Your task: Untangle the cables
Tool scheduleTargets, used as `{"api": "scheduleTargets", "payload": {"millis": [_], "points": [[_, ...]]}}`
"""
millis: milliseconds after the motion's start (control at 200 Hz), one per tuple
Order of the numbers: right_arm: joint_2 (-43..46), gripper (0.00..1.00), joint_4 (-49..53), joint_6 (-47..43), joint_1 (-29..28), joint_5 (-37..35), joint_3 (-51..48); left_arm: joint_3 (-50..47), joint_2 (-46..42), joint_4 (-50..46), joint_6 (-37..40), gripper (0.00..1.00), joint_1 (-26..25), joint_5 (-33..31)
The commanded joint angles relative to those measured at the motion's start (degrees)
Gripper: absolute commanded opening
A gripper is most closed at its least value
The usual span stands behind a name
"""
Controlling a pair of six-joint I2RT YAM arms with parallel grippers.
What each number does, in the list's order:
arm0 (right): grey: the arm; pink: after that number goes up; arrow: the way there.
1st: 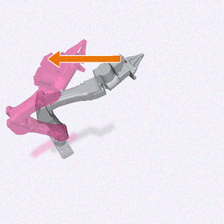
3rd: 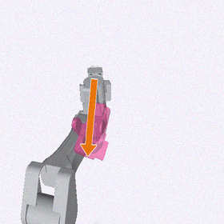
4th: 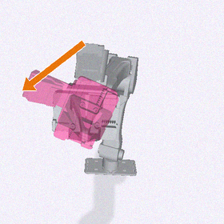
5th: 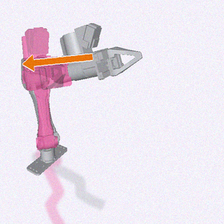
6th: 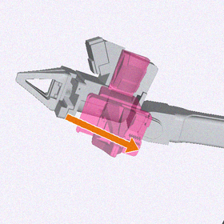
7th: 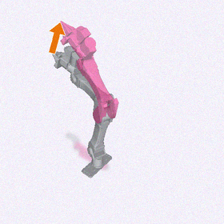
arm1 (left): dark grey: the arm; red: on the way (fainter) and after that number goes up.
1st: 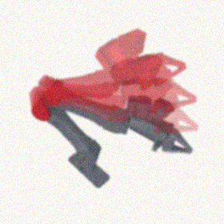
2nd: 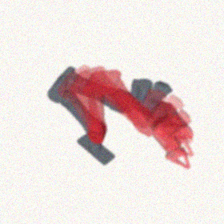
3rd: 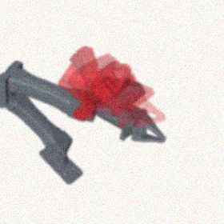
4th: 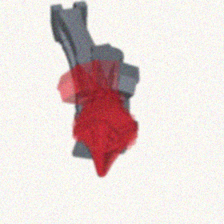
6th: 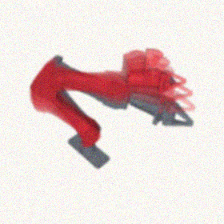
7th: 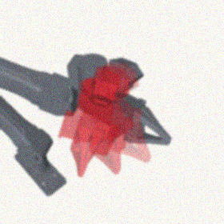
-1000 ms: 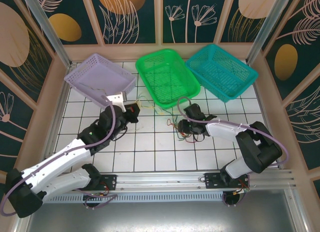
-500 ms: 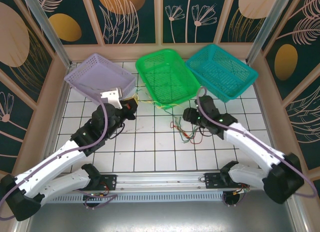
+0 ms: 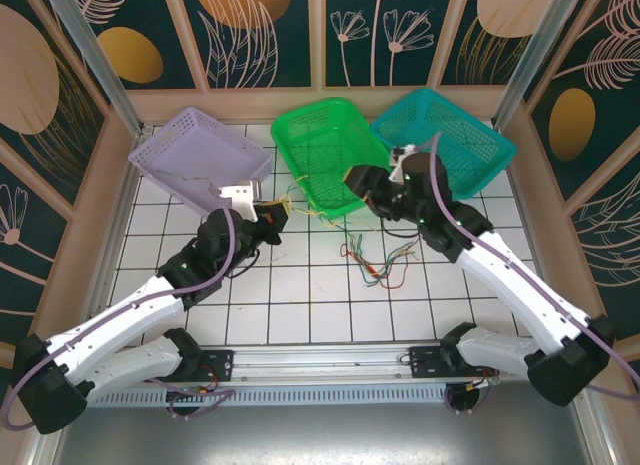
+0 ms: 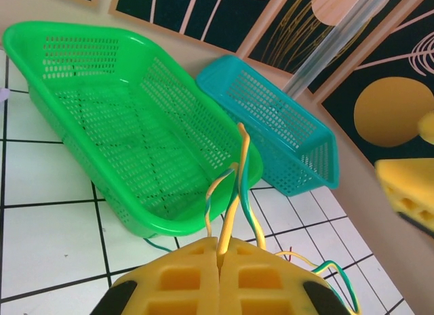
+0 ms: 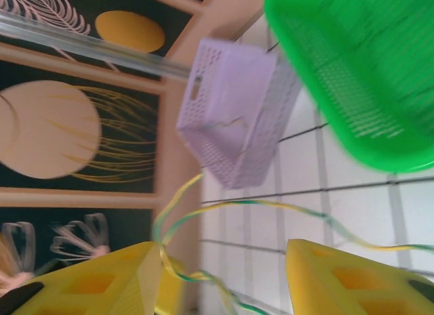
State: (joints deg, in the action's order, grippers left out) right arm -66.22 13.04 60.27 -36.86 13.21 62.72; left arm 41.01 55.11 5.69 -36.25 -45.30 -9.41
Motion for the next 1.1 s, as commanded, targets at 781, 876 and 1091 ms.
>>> {"api": "scheduleTargets", "payload": {"millis": [781,876,1091], "points": [[-16.99,0.19,-23.08,20.66,-2.42,8.31,2.61,-0.14,2.9,6.48,-0.71,0.0,-1.2,2.29],[-16.27,0.05,-22.08,19.01,-1.91,7.3,2.41,-0.33,2.9,6.86,-1.05,0.0,-1.22,2.38],[-10.69,0.0,-20.33,14.75,-0.35,3.74,0.73,-1.02,2.89,7.42,-3.12,0.0,-1.28,1.83]]}}
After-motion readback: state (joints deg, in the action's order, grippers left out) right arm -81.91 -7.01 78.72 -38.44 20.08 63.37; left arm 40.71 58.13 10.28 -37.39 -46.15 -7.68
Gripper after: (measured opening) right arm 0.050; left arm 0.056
